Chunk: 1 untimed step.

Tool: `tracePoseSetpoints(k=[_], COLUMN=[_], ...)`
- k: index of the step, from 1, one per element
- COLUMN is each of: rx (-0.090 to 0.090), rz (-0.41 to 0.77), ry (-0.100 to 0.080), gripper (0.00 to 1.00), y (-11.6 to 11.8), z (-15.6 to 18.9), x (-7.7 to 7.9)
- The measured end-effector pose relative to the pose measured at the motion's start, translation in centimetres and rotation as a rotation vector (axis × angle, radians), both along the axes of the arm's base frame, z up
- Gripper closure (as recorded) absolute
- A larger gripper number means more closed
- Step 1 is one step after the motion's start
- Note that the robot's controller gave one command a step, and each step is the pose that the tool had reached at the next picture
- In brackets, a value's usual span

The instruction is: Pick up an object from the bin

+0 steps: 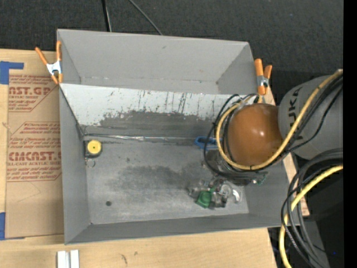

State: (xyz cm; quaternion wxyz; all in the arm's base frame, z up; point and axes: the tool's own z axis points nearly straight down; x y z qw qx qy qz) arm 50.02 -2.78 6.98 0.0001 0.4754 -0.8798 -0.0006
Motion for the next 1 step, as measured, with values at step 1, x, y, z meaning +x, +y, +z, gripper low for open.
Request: tracePoseSetpoints(k=[1], rx=[-0.001], rz=[-0.013], ry=[-0.011], gripper=[1.00], y=[-2.82], z=[16.62], x=[2.90])
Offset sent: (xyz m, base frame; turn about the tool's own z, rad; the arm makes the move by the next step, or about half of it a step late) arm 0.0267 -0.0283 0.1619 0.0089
